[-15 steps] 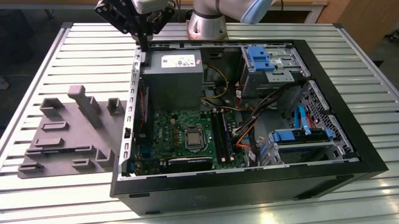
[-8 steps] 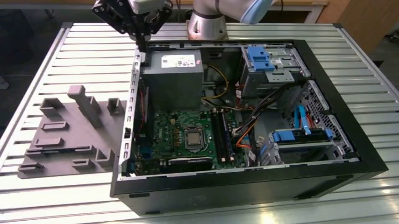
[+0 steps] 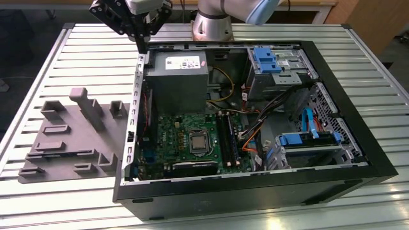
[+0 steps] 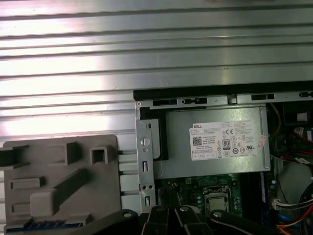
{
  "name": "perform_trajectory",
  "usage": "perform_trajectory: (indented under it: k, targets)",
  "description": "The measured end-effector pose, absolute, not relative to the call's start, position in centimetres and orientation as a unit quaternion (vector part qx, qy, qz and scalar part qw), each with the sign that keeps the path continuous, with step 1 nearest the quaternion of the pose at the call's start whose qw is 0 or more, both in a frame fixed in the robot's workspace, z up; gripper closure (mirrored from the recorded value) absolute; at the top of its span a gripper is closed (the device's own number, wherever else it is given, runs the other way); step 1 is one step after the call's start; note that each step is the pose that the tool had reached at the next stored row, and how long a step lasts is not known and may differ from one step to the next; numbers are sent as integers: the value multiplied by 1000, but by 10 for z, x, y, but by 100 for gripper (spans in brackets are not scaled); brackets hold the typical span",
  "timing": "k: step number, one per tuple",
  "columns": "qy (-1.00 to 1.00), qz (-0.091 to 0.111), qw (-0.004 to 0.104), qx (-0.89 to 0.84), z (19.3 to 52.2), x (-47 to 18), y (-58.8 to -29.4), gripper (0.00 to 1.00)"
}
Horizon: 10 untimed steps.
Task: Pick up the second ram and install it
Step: 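Reach for the second ram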
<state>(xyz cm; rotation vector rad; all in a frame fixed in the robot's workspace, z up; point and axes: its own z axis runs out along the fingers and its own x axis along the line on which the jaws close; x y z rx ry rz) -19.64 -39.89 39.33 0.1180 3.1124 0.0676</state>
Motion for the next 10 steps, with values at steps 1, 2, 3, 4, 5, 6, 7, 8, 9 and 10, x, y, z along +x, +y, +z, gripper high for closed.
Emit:
perform_trajectory:
  k: [1,2,3,4,5,6,7,8,9,10]
  targets:
    - [999,22,13,38,393,-197,-399,89]
    - [999,22,13,38,393,-199,-399,89]
    - [999,22,13,38,393,-200,-399,89]
    - [999,22,13,38,393,-201,-399,89]
    - [999,22,13,38,393,-202,-399,89]
    - [999,22,13,38,393,-203,-399,89]
    - [999,22,13,38,393,-204,-399,89]
    - [999,22,13,38,393,-205,-399,89]
    - [999,22,13,38,393,-206,-399,89]
    - [999,22,13,38,393,-208,-399,89]
